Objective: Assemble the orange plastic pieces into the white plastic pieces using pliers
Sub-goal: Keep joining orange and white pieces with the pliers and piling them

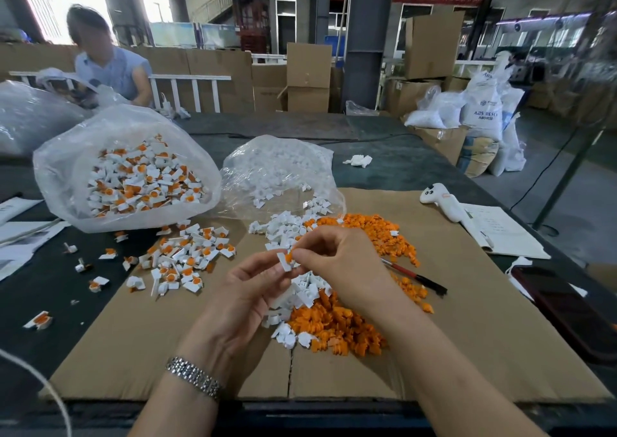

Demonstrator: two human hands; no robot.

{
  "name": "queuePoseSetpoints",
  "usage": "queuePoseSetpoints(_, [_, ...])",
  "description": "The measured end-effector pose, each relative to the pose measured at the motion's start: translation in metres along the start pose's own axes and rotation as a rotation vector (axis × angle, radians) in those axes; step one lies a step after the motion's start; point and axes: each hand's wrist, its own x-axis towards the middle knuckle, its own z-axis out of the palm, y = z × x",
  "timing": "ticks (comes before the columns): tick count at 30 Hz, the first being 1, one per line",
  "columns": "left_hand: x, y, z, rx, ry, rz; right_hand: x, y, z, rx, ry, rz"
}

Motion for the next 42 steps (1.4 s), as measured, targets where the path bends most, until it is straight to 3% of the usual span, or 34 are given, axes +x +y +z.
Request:
queuePoseSetpoints(5, [-0.001,0.002,0.000,0.061,0.036,0.078,-0.002,-0.001,0.007,-0.190,0.064,-0.046])
queuePoseSetpoints(11, [-0.003,0.004,-0.003,0.399,0.063,0.234,-0.007,-0.006,0.012,-0.214,0.090,-0.038])
queuePoseSetpoints(16, [-0.004,0.012,-0.002,0.218,0.003,0.158,-0.012,-0.005,0.004,-0.082,-0.075,-0.081])
queuePoseSetpoints(24, [-0.012,0.006,0.000,0.124,0.026,0.098,-0.017,0.003,0.005,-0.229,0.029,-0.257])
queuePoseSetpoints(42, [-0.015,0.010,0.007,0.091,0.104,0.110,-0.018,0.004,0.006,-0.213,0.090,-0.308])
